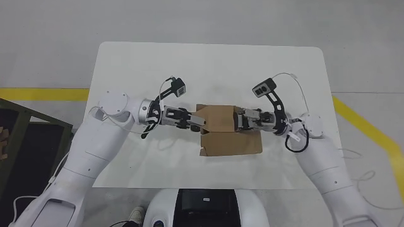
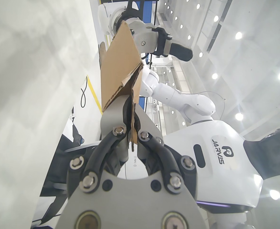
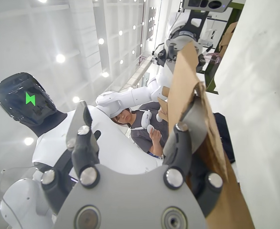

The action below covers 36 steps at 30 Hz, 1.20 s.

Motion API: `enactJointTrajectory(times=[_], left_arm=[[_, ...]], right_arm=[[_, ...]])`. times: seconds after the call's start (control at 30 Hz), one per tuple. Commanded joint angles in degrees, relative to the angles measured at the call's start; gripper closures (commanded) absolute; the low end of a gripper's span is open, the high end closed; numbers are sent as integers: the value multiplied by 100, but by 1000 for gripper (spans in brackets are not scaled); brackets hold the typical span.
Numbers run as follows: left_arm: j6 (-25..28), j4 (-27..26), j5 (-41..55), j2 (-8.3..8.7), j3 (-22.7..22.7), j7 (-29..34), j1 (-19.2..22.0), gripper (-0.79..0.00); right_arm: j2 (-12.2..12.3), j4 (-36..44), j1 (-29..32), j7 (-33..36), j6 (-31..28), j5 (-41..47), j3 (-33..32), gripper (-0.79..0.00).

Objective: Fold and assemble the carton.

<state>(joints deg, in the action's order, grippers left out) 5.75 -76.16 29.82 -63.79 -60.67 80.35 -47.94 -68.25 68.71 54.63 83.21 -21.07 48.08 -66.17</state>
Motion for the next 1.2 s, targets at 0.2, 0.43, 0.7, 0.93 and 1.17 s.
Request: enactJointTrajectory(times=[0.2, 0.43, 0.7, 0.93, 1.17], left_arm=[[-55, -83, 20, 13, 12, -21, -55, 0], [-96, -141, 33, 31, -13, -41, -82, 0], [-98, -175, 37, 54, -35, -1, -118, -102], [-90, -151, 52, 69, -77, -56, -115, -785], [-132, -125, 135, 90, -154, -130, -141, -785]], right_arm=[[31, 10, -55, 25, 25, -432, -7, -222], [52, 62, -85, -28, -27, -832, 38, -120], [59, 37, -87, -96, -27, -902, 55, 0], [71, 4, -110, -124, -12, -995, 58, 0], [122, -7, -85, -336, -64, -1342, -46, 0]])
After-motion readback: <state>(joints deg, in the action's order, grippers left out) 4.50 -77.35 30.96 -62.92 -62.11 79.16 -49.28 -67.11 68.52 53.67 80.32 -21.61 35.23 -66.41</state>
